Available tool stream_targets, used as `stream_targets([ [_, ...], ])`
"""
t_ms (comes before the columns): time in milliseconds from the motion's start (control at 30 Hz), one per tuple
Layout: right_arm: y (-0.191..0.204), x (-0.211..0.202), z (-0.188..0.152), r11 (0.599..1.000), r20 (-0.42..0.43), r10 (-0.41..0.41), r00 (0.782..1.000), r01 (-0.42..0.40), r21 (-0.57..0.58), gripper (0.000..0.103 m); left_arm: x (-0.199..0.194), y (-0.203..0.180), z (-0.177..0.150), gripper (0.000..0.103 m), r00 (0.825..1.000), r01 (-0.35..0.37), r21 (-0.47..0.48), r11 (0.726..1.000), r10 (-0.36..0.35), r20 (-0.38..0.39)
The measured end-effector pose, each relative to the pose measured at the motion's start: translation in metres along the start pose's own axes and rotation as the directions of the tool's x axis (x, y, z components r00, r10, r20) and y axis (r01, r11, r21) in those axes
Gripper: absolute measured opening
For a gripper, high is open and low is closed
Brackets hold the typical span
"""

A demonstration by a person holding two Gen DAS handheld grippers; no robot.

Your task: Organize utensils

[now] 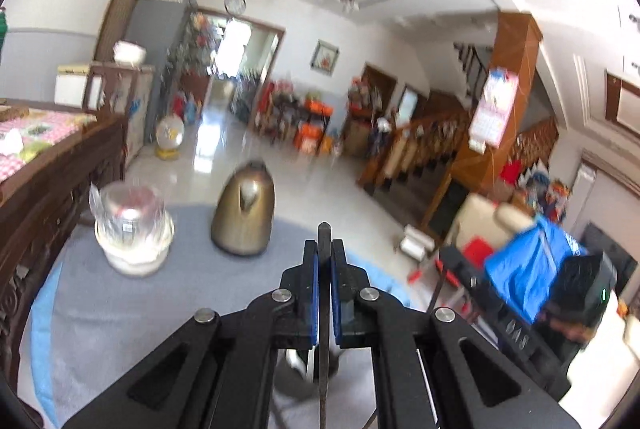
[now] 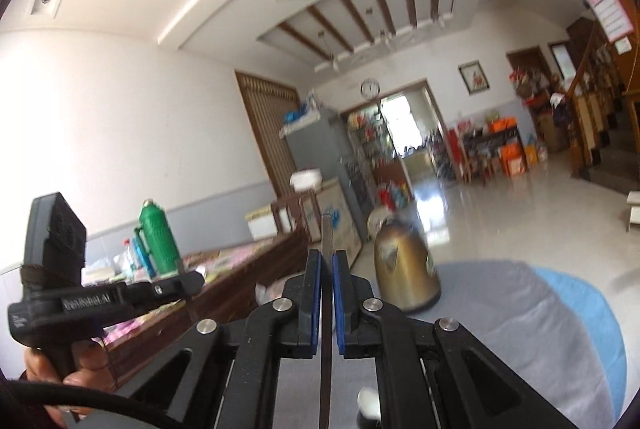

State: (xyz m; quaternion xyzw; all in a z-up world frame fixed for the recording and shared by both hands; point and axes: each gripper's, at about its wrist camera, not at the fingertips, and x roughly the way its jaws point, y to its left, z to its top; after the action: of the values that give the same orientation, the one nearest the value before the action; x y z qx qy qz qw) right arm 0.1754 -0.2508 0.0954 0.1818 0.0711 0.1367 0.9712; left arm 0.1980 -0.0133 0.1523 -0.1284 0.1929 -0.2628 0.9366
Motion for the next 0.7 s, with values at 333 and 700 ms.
stream_targets([
  [333, -0.01, 0.021, 0.005, 0.991, 0.159, -0.13, 0.979, 0.134, -0.018, 0.006, 0.034, -0.006, 0.002, 0.005, 0.969, -0.091, -0.038, 0.995, 0.097, 0.227],
  [700, -0.017, 0.052, -0.022, 0.976, 0.144, -0.201, 0.969, 0.211, -0.055, 0.006, 0.105, 0.007, -0.05, 0.005, 0.968, -0.196, -0.061, 0.979, 0.203, 0.149],
])
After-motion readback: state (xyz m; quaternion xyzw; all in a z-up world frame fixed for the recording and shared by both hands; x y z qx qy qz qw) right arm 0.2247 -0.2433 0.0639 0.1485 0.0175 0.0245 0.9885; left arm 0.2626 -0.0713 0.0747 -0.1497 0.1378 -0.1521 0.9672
